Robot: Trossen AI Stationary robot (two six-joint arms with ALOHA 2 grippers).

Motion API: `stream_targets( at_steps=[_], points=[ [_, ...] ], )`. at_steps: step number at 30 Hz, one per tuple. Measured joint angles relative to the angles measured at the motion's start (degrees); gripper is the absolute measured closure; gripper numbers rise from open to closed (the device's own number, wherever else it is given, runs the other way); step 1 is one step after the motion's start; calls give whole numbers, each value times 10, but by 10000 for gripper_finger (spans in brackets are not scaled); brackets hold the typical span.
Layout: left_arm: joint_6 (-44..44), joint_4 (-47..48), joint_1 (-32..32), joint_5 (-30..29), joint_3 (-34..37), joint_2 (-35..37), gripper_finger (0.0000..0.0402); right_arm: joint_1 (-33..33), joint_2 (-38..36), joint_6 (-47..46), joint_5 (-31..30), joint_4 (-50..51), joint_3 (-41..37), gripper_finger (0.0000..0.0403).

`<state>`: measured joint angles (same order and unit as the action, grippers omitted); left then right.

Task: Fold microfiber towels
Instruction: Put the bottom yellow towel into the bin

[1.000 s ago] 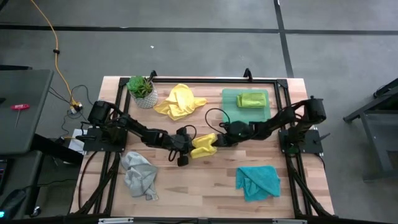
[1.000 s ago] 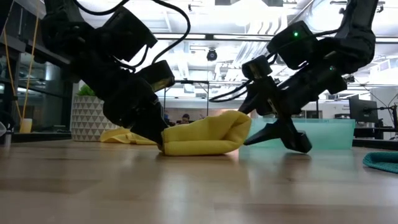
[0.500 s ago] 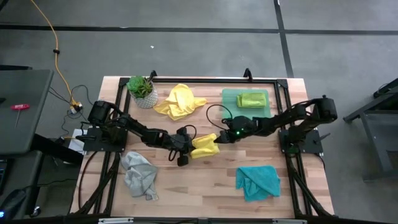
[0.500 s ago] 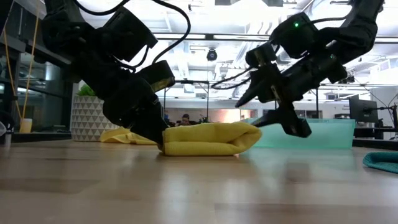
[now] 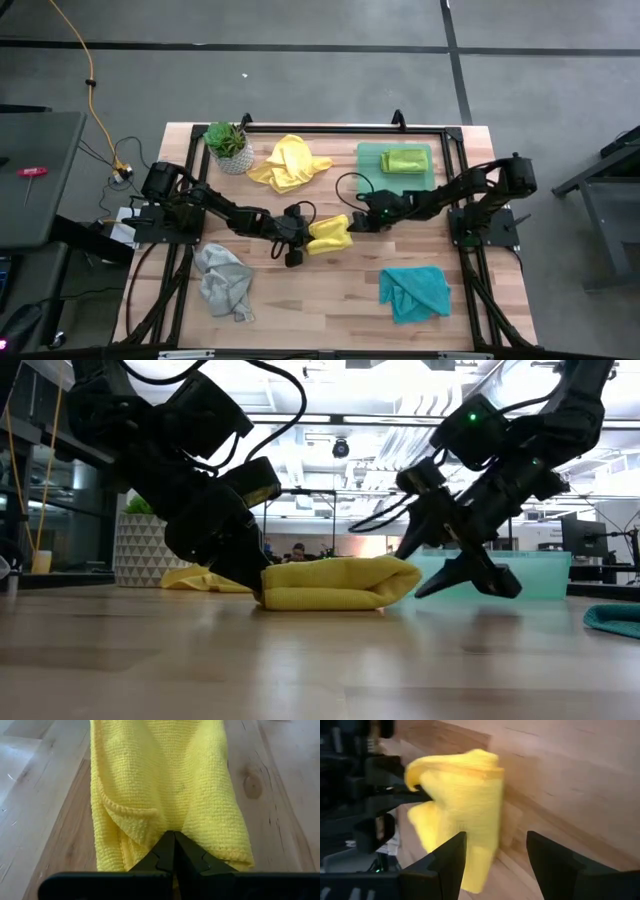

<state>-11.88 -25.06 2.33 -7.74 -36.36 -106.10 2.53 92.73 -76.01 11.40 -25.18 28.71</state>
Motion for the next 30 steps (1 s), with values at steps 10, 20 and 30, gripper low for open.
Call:
stream_targets(
  at_steps=[10, 20, 30],
  points=[
    [-1, 0, 0, 1, 0, 0, 402, 24, -19, 25, 61, -20, 0, 166],
    [0, 0, 0, 1, 0, 0, 402, 0, 11, -14, 4, -19, 1, 97],
    [0, -2, 0, 1, 0, 0, 402, -1, 67, -49, 10, -131, 3, 95]
  ],
)
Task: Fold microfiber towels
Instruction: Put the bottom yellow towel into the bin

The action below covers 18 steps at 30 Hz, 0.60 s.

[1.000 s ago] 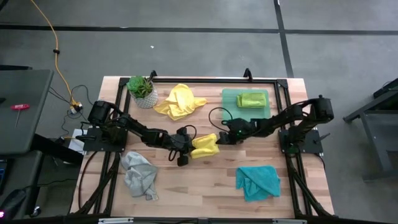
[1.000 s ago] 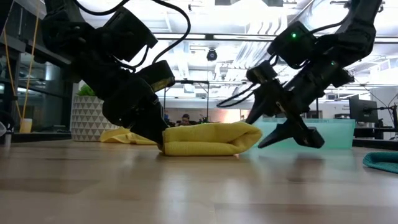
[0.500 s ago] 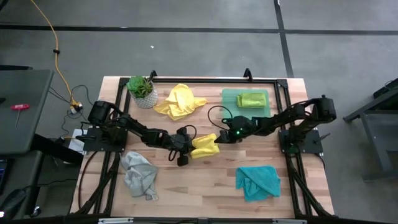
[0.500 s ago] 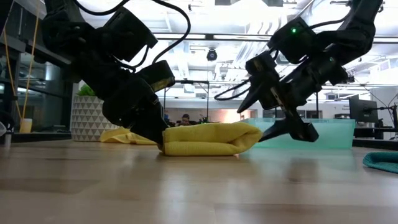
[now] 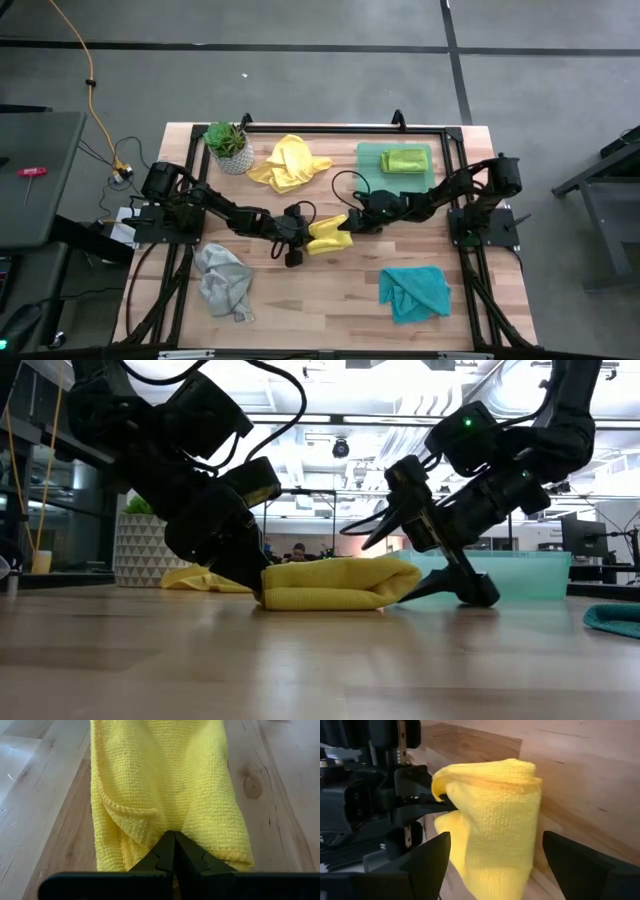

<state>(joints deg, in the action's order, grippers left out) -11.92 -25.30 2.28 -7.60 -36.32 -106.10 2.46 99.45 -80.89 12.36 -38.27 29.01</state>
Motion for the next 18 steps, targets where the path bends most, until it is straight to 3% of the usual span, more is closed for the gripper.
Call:
stream_targets(
  at_steps=[12, 18],
  points=[
    [1, 0, 0, -3, 0, 0, 402, 0, 2, -14, -3, -2, 0, 105],
    [1, 0, 0, -4, 0, 0, 402, 0, 5, -27, -9, 3, 0, 193]
  ],
)
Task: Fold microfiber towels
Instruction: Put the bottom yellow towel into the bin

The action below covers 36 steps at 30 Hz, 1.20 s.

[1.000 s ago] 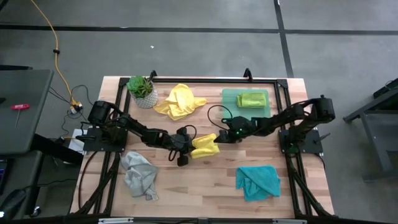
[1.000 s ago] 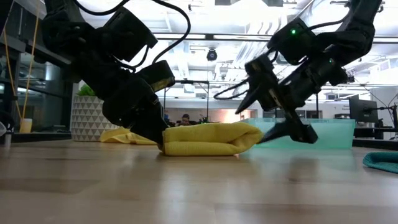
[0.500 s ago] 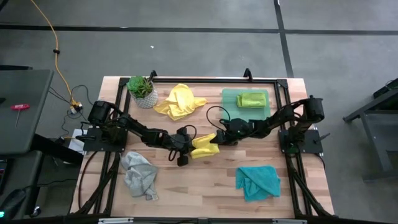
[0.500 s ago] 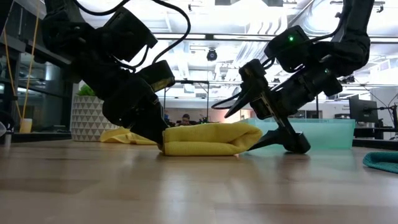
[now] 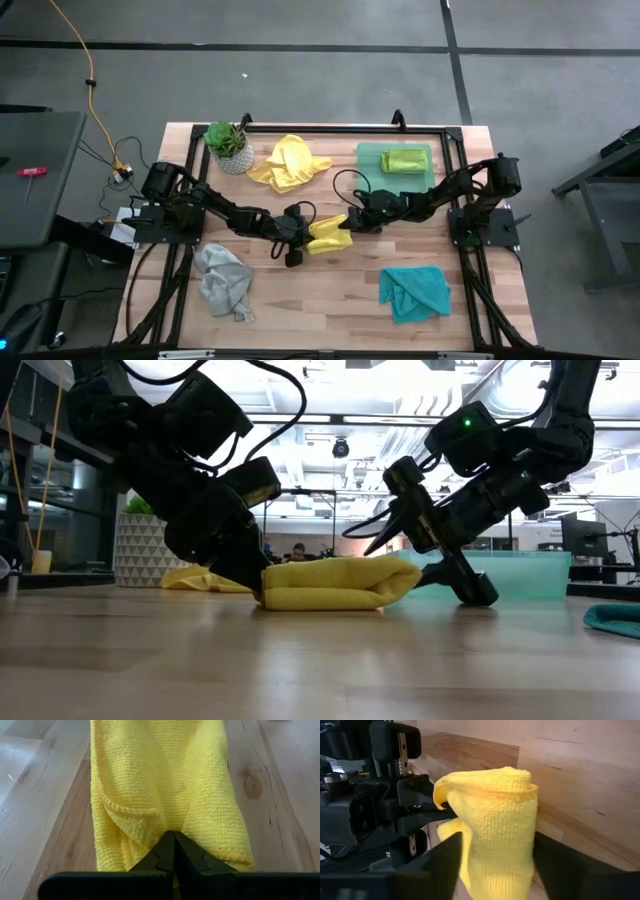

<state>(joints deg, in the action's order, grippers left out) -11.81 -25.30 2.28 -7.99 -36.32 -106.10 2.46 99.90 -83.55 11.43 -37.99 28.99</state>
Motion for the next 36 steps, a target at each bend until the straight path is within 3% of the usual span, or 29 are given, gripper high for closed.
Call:
stream_targets(
  at_steps=[8, 10, 15, 21, 28, 36],
  points=[
    [0, 0, 0, 0, 0, 0, 402, -12, 1, 16, 5, -1, 0, 369],
    [1, 0, 0, 0, 0, 0, 402, -14, 1, 22, 12, -1, 0, 392],
    [44, 35, -12, 9, 5, 54, 401, -14, -6, 30, 30, 3, -1, 396],
    [85, 125, -55, 40, 3, 244, 401, 0, -74, 86, 67, 54, -2, 400],
    [115, 239, -84, 8, 3, 424, 401, 45, -198, 177, 139, 203, -3, 401],
    [70, 289, -91, -50, 3, 477, 401, 165, -346, 295, 216, 462, 14, 402]
  ],
)
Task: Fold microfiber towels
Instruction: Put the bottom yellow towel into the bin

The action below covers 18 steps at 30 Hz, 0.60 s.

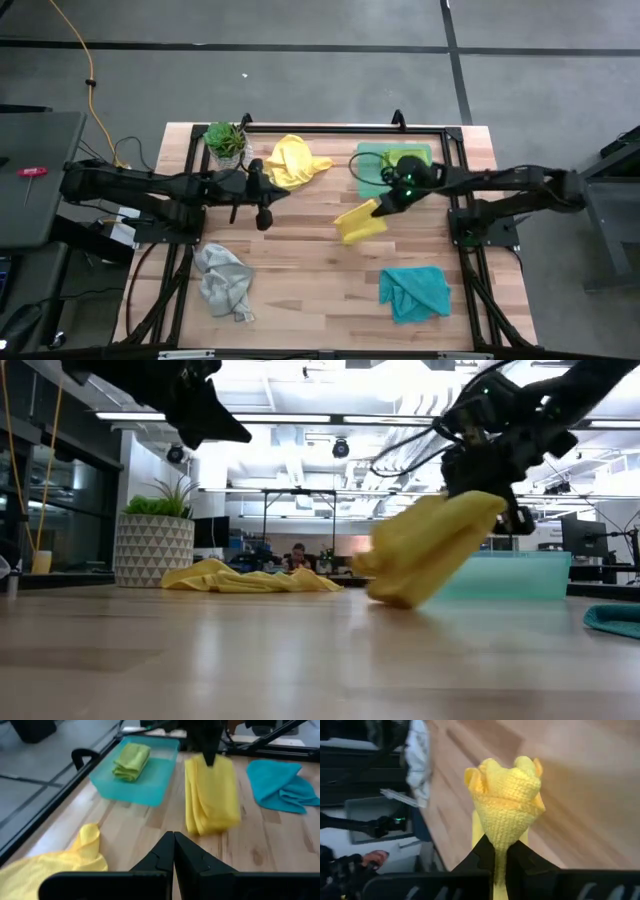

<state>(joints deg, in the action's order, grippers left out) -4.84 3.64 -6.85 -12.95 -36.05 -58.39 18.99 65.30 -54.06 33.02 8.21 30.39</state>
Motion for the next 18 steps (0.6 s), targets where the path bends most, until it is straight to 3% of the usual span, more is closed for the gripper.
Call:
stream_targets(
  at_steps=[4, 10, 13, 18],
  points=[
    [-10, 6, 1, -1, 0, -14, 401, 42, -4, 166, -12, 232, 95, 402],
    [-24, 11, 1, 8, 0, -45, 401, 65, 69, 436, -100, 507, 286, 402],
    [-43, 10, 1, 23, -1, -58, 401, 79, 122, 511, -135, 589, 366, 403],
    [-61, 13, 1, 58, -1, -72, 401, 108, 185, 572, -128, 616, 473, 403]
  ],
)
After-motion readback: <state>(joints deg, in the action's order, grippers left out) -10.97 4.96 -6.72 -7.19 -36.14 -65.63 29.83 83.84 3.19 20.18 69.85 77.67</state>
